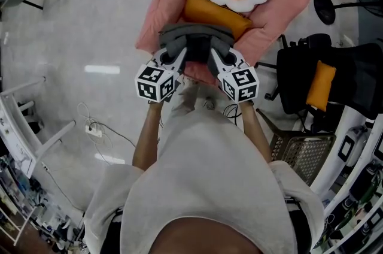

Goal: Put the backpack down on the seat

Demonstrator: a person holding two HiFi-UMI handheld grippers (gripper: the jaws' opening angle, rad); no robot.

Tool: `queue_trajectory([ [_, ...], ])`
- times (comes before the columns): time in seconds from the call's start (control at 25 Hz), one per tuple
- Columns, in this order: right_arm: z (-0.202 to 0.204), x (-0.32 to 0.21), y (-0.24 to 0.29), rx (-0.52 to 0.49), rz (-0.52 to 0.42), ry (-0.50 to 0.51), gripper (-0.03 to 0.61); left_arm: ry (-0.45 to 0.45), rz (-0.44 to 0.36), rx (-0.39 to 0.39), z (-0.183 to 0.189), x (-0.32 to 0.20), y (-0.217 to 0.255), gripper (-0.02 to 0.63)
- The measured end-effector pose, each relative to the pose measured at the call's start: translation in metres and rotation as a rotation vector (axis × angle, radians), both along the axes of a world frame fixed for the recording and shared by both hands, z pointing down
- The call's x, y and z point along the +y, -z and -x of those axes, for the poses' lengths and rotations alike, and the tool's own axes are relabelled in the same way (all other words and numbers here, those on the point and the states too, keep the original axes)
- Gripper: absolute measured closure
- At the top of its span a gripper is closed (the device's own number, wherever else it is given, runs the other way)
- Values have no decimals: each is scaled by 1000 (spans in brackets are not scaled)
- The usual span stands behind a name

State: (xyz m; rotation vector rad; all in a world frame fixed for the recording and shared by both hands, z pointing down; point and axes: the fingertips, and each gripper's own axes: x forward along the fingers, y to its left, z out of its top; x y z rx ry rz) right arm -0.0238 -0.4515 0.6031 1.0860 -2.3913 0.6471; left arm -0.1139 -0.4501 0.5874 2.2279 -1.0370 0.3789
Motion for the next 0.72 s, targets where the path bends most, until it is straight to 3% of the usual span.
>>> queue_trajectory([
  [0.32,4,9,-29,10,59,2,552,1,56,-4,4,8,-28,578],
  [0.72,7,8,-50,30,80,14,552,-25,63,3,3,4,-45,578],
])
